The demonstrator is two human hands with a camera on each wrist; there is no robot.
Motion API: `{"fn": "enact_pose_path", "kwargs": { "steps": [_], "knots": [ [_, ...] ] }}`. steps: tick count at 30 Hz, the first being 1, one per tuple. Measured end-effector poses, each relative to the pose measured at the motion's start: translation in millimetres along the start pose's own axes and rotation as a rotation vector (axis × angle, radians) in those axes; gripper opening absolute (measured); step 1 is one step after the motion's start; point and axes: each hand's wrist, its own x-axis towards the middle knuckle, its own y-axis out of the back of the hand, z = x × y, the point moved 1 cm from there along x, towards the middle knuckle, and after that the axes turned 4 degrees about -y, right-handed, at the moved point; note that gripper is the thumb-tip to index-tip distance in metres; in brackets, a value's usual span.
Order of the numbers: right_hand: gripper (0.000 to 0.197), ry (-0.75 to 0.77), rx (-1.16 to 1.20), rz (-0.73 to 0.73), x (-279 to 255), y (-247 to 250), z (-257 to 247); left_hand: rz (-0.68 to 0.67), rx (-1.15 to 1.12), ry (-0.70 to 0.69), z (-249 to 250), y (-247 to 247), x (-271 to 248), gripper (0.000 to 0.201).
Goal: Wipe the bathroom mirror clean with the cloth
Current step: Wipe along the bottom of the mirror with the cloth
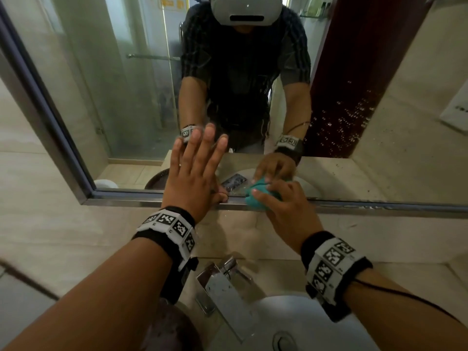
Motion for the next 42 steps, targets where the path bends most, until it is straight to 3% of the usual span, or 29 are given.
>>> {"fn": "enact_pose_path", "kwargs": {
  "steps": [2, 5, 8, 12, 14, 16, 19, 22, 24, 26, 28, 29, 35, 37, 40, 42],
  "knots": [
    [0.054, -0.009, 0.026, 0.005, 4, 13, 10, -0.006, -0.003, 0.008, 0, 2, 0, 0.130],
    [0.045, 0.002, 0.030, 0.177, 33, 43, 11, -0.028, -0.007, 0.022, 3, 5, 1, 0.130],
    [0.042, -0.050, 0.083, 0.316, 52, 49, 8, 0.010, -0.034, 0.037, 9, 9, 0, 0.111],
    [0.047, 0.011, -0.030, 0.102, 7, 3, 6, 0.030, -0.032, 0.036, 18, 21, -1, 0.110],
    [0.042, 0.007, -0.011, 0.024, -1, 4, 12, 0.035, -0.022, -0.024, 27, 30, 7, 0.111],
    [0.030, 0.027, 0.077, 0.086, 18, 29, 17, 0.030, -0.062, -0.074, 37, 39, 20, 0.109],
    [0.037, 0.004, 0.112, 0.287, 60, 79, 26, -0.004, -0.055, -0.026, 45, 40, 35, 0.116],
    [0.042, -0.036, 0.103, 0.374, 69, 83, 30, 0.008, -0.020, -0.005, 44, 31, 36, 0.121],
    [0.045, 0.029, 0.016, 0.281, 45, 54, 25, 0.001, -0.009, -0.010, 43, 24, 33, 0.126],
    [0.050, 0.123, -0.102, 0.086, 15, 25, 25, -0.017, -0.002, -0.012, 44, 22, 34, 0.133],
    [0.054, 0.121, -0.098, -0.059, 3, 21, 31, -0.024, 0.000, -0.007, 43, 22, 34, 0.139],
    [0.054, 0.112, -0.079, -0.055, 8, 28, 34, -0.023, 0.000, -0.003, 43, 22, 34, 0.140],
    [0.041, -0.128, 0.139, 0.448, 76, 91, 30, -0.030, 0.008, 0.008, 45, 20, 34, 0.141],
    [0.036, -0.096, 0.105, 0.389, 68, 73, 20, -0.036, 0.006, 0.002, 45, 20, 33, 0.141],
    [0.036, 0.145, -0.084, 0.077, 28, 25, 11, -0.016, 0.011, -0.001, 46, 19, 33, 0.133],
    [0.043, 0.154, -0.069, -0.031, 23, 27, 18, 0.001, 0.014, 0.007, 46, 19, 33, 0.128]
  ]
}}
